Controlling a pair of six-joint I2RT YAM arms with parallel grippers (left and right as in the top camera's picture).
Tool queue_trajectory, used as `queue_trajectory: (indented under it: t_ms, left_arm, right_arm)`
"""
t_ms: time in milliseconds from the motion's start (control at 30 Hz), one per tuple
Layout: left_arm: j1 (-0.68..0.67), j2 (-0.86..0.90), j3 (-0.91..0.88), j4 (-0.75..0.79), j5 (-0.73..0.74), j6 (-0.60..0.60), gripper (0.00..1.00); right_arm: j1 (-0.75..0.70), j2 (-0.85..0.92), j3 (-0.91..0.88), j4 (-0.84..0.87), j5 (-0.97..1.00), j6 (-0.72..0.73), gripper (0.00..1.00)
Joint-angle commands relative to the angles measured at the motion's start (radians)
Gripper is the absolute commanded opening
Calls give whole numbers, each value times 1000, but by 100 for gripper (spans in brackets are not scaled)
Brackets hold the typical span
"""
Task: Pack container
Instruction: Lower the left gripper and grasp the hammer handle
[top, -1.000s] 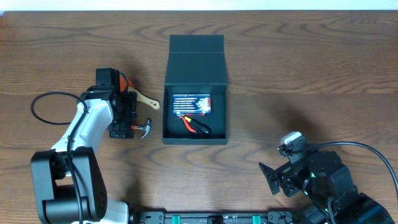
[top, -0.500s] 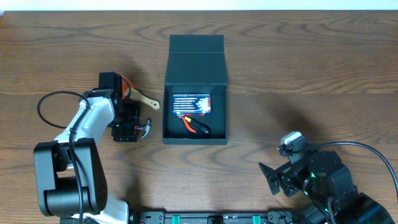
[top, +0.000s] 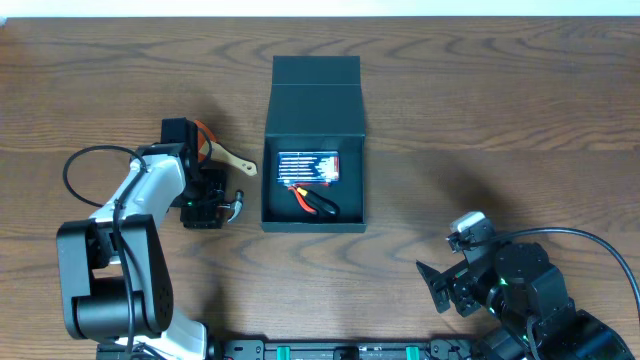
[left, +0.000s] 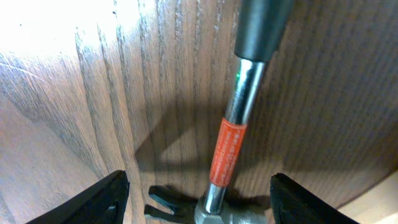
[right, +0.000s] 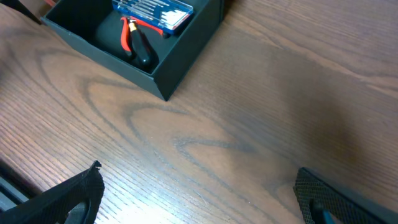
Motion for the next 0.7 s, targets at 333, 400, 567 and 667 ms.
queue_trajectory:
  t_ms: [333, 400, 567, 667]
  left_arm:
    - [6, 44, 15, -6, 18, -5, 65]
    - [6, 46, 15, -6, 19, -5, 63]
    - [6, 46, 15, -6, 18, -5, 48]
    - [6, 46, 15, -5, 17, -5, 38]
  right_arm:
    - [-6, -5, -2, 2, 7, 13, 99]
    - [-6, -5, -2, 2, 7, 13, 99]
    - [-6, -5, -2, 2, 7, 13, 99]
    - [-6, -5, -2, 2, 7, 13, 99]
